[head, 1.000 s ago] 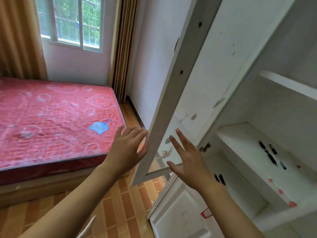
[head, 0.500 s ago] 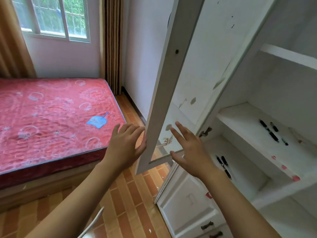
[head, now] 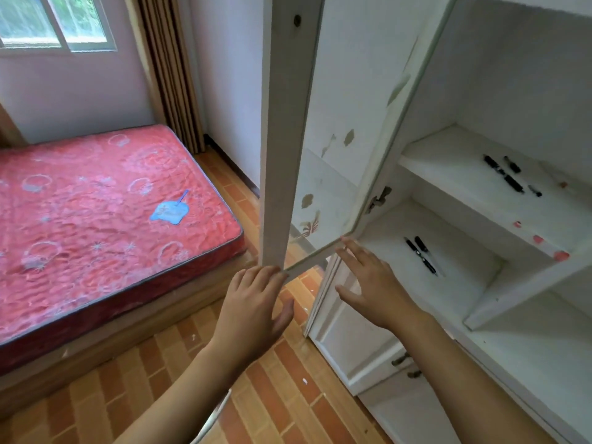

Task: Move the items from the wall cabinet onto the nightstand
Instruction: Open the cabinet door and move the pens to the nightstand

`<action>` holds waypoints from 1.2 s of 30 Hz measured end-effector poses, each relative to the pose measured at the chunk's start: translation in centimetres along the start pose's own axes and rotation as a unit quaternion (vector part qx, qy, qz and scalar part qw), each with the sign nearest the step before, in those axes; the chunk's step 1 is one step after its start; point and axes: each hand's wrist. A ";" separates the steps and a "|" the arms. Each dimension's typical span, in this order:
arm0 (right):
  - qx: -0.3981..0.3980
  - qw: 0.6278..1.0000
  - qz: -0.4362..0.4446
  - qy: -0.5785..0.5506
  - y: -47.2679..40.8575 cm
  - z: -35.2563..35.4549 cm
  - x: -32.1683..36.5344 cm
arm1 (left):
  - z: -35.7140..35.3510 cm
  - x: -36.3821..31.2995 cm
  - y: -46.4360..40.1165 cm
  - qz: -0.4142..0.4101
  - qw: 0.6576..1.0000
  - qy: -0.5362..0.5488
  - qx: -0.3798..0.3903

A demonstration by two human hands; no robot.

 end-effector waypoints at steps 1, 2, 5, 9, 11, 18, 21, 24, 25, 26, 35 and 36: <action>0.001 1.000 -0.010 -0.003 0.4 -0.2 -0.4 | -0.3 -0.2 -0.3 -0.005 1.000 0.007 0.011; 0.001 1.000 -0.021 -0.005 0.7 -0.4 -0.8 | -0.6 -0.4 -0.8 -0.009 1.000 0.013 0.023; -0.002 0.999 -0.051 -0.015 1.8 -1.0 -2.5 | -2.1 -1.0 -2.5 -0.025 0.998 0.030 0.052; -0.010 0.994 -0.104 -0.015 3.4 -1.1 -5.6 | -4.8 -2.7 -5.2 -0.039 0.994 0.051 0.093; -0.013 0.991 -0.133 -0.017 4.1 -0.8 -7.6 | -6.3 -3.8 -6.6 -0.047 0.991 0.060 0.111; 0.004 0.977 -0.211 -0.041 4.1 -0.4 -15.3 | -11.4 -7.2 -12.0 -0.073 0.982 0.073 0.157; 0.016 0.973 -0.227 -0.048 3.1 -1.0 -18.4 | -13.8 -8.3 -13.8 -0.073 0.979 0.079 0.175; 0.037 0.970 -0.235 -0.048 1.7 -1.7 -21.3 | -16.1 -9.1 -15.4 -0.074 0.978 0.067 0.183; 0.041 0.969 -0.238 -0.046 1.2 -2.0 -22.1 | -16.8 -9.3 -15.8 -0.073 0.978 0.064 0.187; 0.040 0.969 -0.240 -0.042 0.7 -2.4 -23.0 | -17.5 -9.5 -16.2 -0.072 0.977 0.063 0.190; 0.037 0.957 -0.284 -0.042 -2.8 -4.8 -27.9 | -22.0 -9.7 -17.3 -0.054 0.970 0.060 0.229; 0.033 0.956 -0.288 -0.048 -3.3 -5.0 -28.2 | -22.3 -9.5 -17.4 -0.054 0.971 0.060 0.226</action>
Point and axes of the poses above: each hand's wrist, its own y-axis away from the middle knuckle, its own z-axis out of the back of the hand, x = y × z, and after that the axes turned 5 degrees about -z, right-handed
